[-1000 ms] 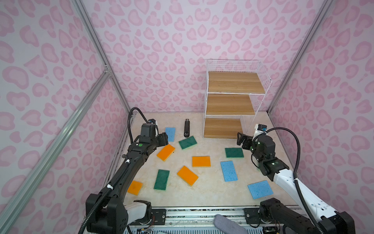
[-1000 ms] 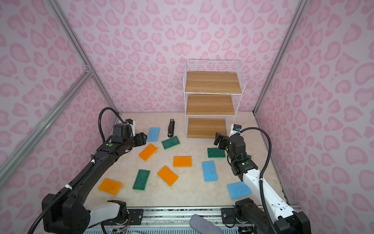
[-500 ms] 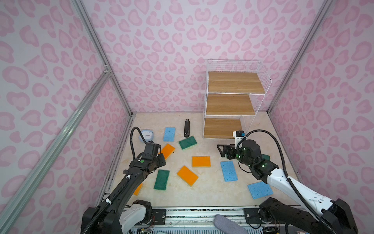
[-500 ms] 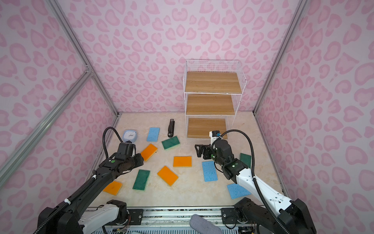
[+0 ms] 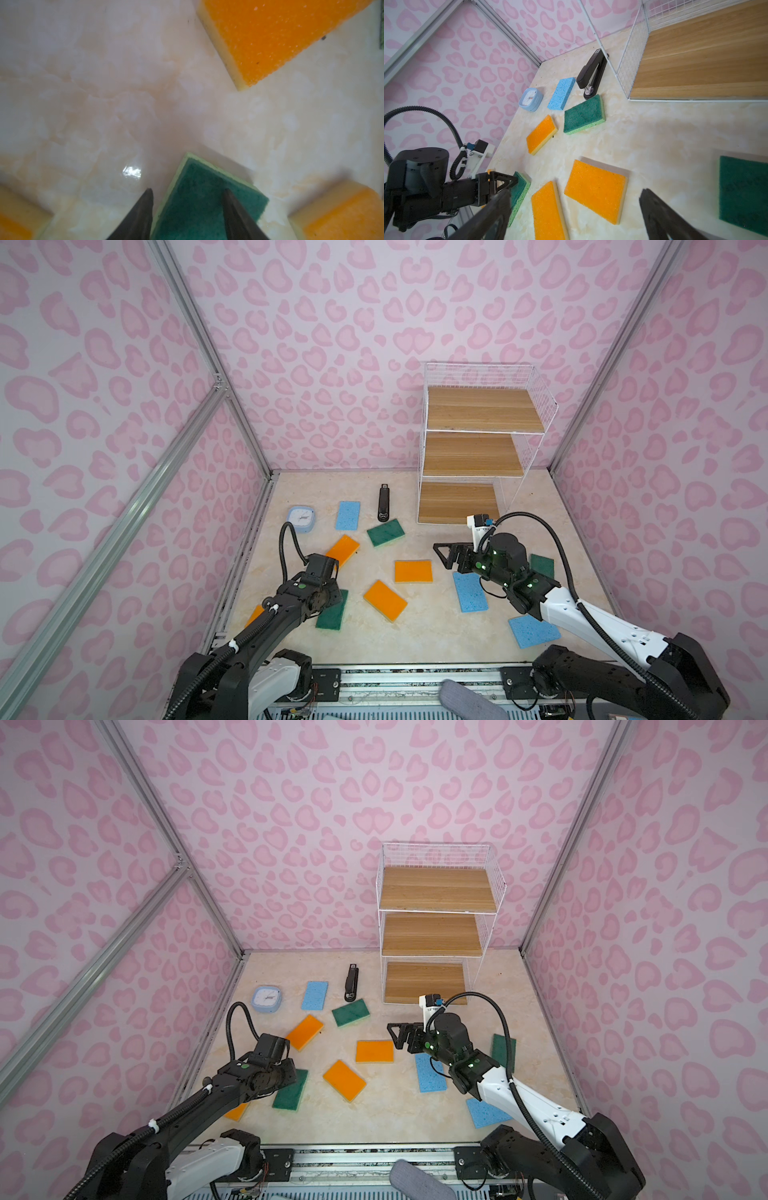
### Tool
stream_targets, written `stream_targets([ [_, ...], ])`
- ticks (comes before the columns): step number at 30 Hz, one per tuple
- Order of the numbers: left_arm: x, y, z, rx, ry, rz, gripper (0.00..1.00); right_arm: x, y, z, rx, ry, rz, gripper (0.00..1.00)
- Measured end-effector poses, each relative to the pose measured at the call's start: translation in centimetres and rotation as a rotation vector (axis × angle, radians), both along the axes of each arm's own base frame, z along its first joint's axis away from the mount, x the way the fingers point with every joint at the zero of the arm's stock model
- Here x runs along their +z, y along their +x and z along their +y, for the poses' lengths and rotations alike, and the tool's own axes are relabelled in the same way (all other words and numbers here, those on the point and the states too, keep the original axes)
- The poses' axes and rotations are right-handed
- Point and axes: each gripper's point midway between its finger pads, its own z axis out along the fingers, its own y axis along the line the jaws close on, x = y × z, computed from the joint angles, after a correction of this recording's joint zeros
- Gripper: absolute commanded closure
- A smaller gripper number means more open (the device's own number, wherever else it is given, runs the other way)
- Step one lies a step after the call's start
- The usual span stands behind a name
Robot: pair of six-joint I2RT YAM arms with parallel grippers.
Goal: Place and organize the cleaning sponges onto the shelf
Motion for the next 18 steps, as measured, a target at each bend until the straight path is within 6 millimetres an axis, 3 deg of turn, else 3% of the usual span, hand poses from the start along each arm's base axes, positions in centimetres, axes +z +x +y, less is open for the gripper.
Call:
stream_targets([
  [9, -1.1, 1.9, -1.7, -0.038, -0.058, -0.016, 0.44, 1.0, -1.2, 1.2, 0.021, -0.019, -0.053, 0.02],
  [12, -0.9, 2.6, -3.2, -0.067, -0.115, -0.052, 0.49, 1.4, -1.0, 1.2, 0.01, -0.034, -0.058, 0.02],
  [18, -0.5, 1.9, -4.8, -0.082, -0.217, -0.078, 0.62, 3.1, -0.5, 1.4, 0.013, -0.054, -0.087, 0.02],
])
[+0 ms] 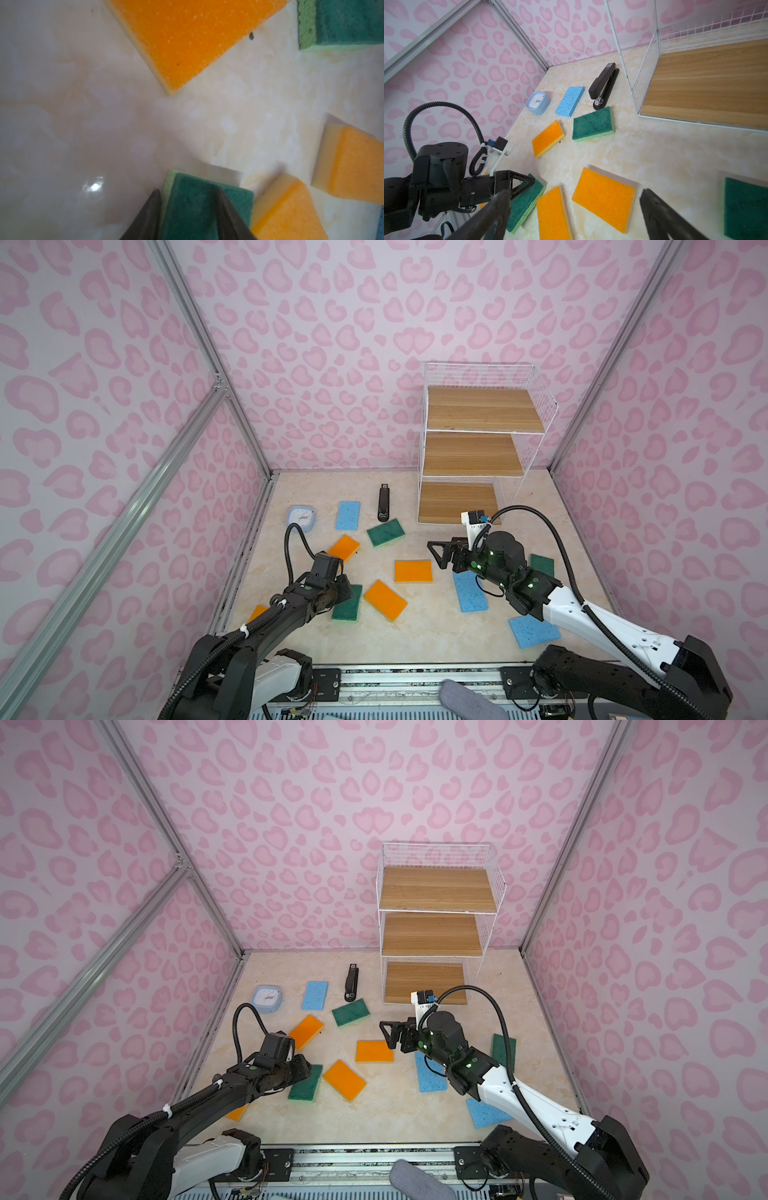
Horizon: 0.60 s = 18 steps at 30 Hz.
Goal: Place and organize the cleaning sponges onto the shelf
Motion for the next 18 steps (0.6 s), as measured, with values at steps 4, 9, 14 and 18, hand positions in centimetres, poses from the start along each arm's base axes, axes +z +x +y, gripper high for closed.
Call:
stream_targets([
  [4, 0.6, 0.0, -0.4, 0.005, -0.037, -0.019, 0.85, 0.3, 0.1, 0.0, 0.0, -0.013, -0.003, 0.02],
  [9, 2.6, 0.6, -0.8, 0.01, -0.073, -0.074, 0.96, 0.3, 0.2, 0.1, 0.001, -0.021, 0.01, 0.02],
  [14, 6.2, 2.0, -1.5, 0.001, -0.11, -0.155, 0.96, 0.8, 0.2, 0.3, 0.004, -0.026, 0.021, 0.02],
  [18, 9.2, 3.1, -2.3, -0.016, -0.151, -0.209, 0.96, 1.6, 0.2, 0.4, 0.005, -0.02, 0.031, 0.02],
])
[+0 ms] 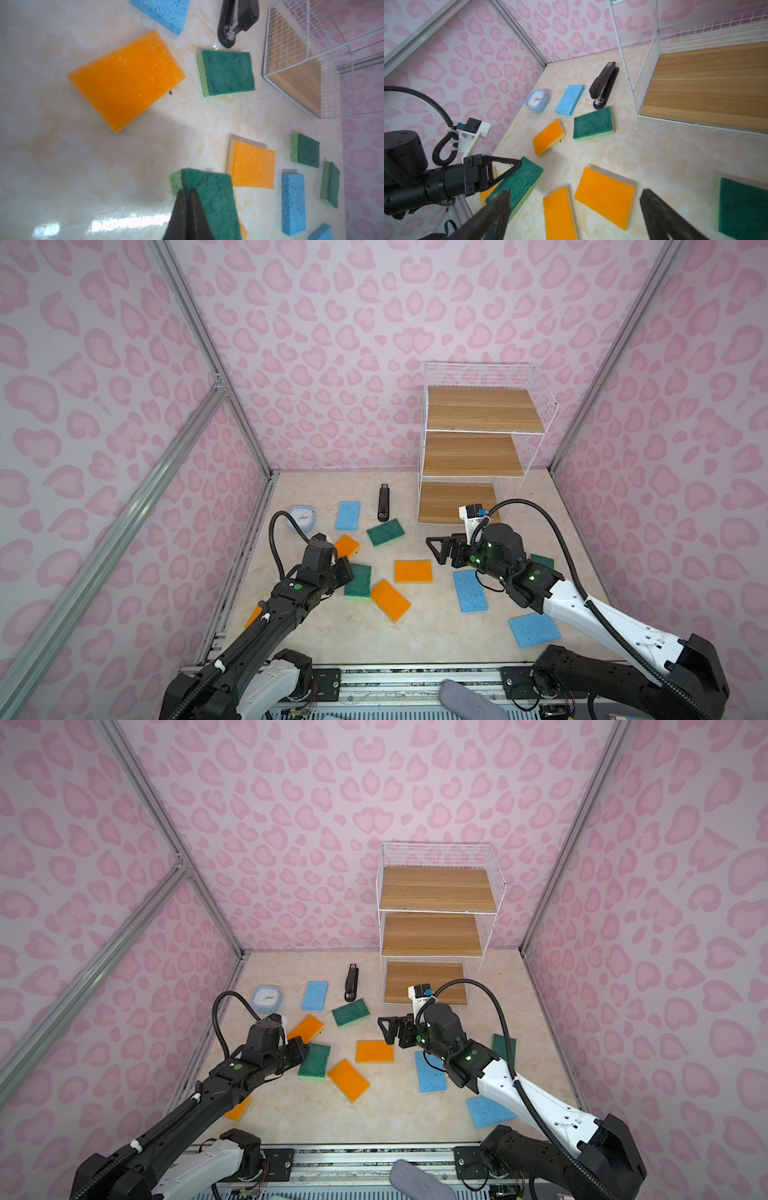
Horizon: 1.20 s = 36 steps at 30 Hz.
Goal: Place and organize the cleaning sponges onto the shelf
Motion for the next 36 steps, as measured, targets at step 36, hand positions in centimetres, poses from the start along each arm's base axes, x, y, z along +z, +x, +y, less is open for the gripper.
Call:
stream_targets([
  [36, 23.3, 16.6, -7.6, 0.114, -0.303, -0.309, 0.97, 11.6, 2.2, 8.4, -0.001, 0.582, 0.132, 0.28],
])
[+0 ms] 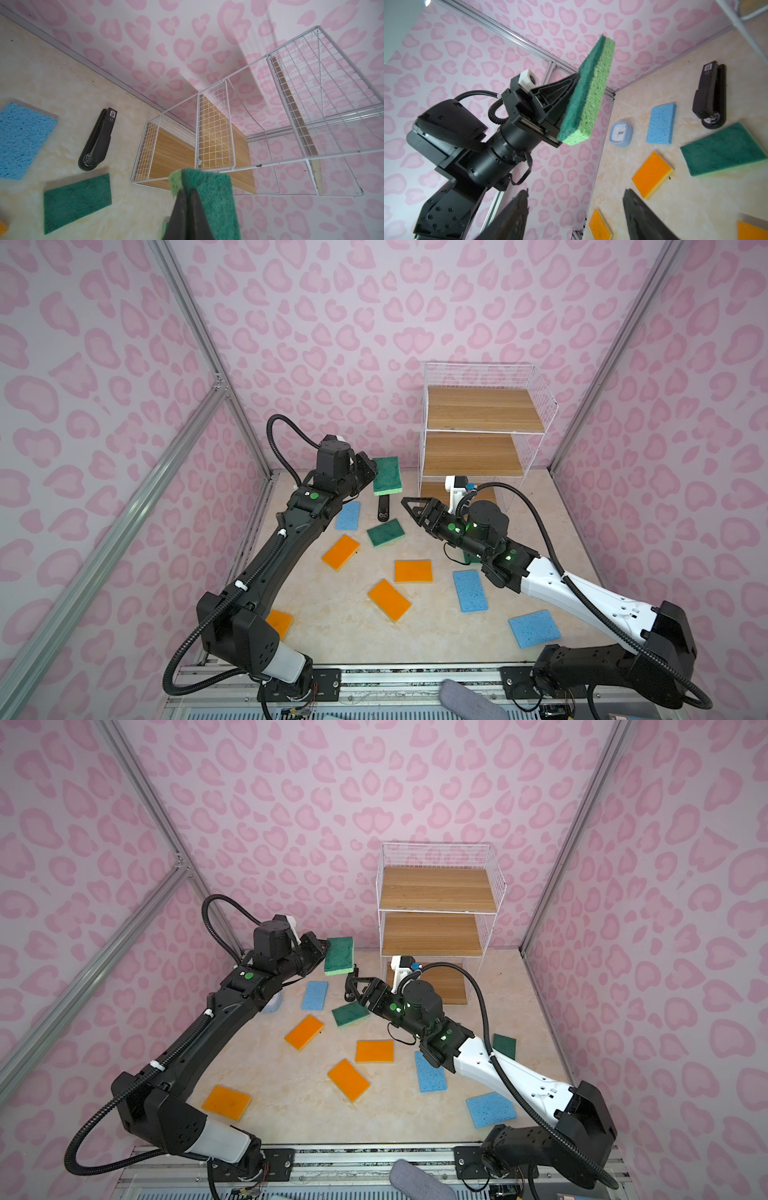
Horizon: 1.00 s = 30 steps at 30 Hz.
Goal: Place and organize the cleaning sponges onto the shelf
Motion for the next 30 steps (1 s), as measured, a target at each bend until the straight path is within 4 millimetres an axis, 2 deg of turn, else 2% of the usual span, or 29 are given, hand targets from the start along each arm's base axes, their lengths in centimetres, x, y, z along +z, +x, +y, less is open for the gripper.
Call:
stream_targets([
  [3, 0.3, 0.4, 0.1, 0.014, -0.002, -0.003, 0.97, 1.4, 1.2, 0.2, -0.016, 0.046, -0.017, 0.3],
  [6, 1.2, 0.6, 0.1, 0.02, -0.012, -0.018, 0.97, 2.0, 2.9, -0.1, -0.051, 0.076, -0.016, 0.33],
  [12, 2.7, 1.2, -0.2, 0.022, -0.023, -0.046, 0.97, 1.1, 5.4, 0.1, -0.072, 0.11, 0.03, 0.37],
  [14, 2.5, 1.4, -0.2, 0.021, -0.021, -0.042, 0.97, 1.2, 5.5, 0.6, -0.055, 0.114, 0.035, 0.38],
  [19, 2.1, 1.4, -0.4, 0.012, -0.02, -0.031, 0.97, 2.4, 5.6, 1.2, -0.025, 0.145, 0.015, 0.47],
  [26, 2.6, 1.5, -0.5, 0.011, -0.025, -0.04, 0.97, 1.7, 6.2, 1.8, -0.008, 0.155, 0.033, 0.62],
  [30, 3.0, 1.6, -0.7, 0.003, -0.029, -0.046, 0.97, 1.6, 6.4, 1.8, 0.0, 0.157, 0.04, 0.77],
])
